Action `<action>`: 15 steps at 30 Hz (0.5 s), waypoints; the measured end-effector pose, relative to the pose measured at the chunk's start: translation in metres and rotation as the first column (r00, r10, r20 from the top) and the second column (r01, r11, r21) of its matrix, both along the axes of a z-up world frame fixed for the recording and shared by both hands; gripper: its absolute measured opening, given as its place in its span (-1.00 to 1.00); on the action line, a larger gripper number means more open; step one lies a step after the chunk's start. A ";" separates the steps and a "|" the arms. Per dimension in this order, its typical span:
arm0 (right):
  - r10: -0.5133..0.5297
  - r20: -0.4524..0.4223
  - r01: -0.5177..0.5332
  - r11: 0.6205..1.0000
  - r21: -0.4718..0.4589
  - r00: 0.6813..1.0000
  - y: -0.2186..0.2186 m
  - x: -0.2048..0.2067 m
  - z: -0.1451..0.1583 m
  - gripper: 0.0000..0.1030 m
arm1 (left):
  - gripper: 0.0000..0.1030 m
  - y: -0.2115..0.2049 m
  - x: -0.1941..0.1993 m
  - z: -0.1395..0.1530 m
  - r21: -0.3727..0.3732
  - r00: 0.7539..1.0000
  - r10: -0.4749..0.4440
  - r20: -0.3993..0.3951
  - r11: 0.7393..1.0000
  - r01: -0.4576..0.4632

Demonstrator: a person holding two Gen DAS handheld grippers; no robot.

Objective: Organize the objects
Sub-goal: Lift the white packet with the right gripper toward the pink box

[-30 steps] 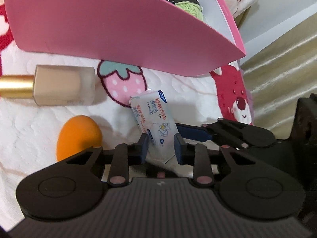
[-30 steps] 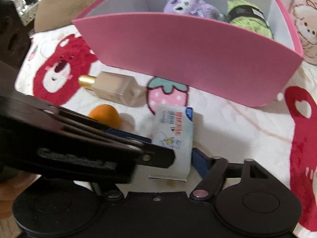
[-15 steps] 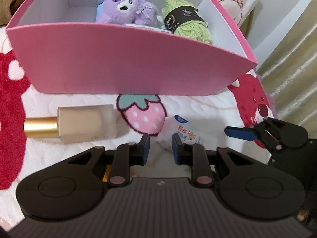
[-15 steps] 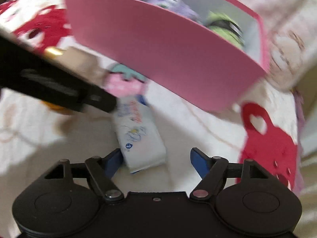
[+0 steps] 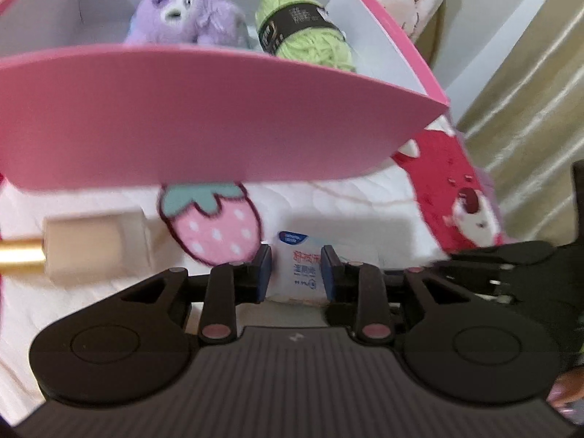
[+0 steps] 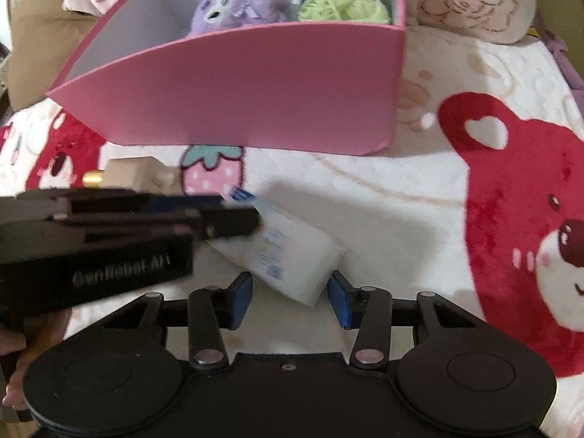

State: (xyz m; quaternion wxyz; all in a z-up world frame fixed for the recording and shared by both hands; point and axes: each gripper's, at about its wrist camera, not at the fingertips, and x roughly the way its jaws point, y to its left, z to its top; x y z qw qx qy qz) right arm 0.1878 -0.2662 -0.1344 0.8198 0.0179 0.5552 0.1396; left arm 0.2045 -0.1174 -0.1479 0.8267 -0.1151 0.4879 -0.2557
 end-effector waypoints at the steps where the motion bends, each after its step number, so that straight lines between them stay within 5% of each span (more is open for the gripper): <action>1: 0.008 0.006 -0.007 1.000 -0.017 1.000 0.002 -0.001 0.000 0.03 | -0.48 0.001 0.000 0.000 -0.011 1.000 0.003 -0.009 1.000 -0.003; 5: 0.025 0.028 -0.023 0.998 -0.050 0.999 0.010 -0.008 -0.002 0.08 | -0.48 0.005 0.000 -0.001 -0.038 0.998 0.035 -0.054 0.999 -0.037; 10: 0.028 0.037 -0.026 0.998 -0.052 0.999 0.014 -0.004 -0.003 0.41 | -0.48 0.004 -0.003 -0.007 -0.029 0.996 0.057 -0.067 0.998 -0.059; 15: 0.048 0.064 -0.043 0.996 -0.081 0.997 0.021 -0.008 0.003 0.45 | -0.48 0.007 -0.010 0.001 -0.036 0.997 0.049 -0.052 0.998 -0.051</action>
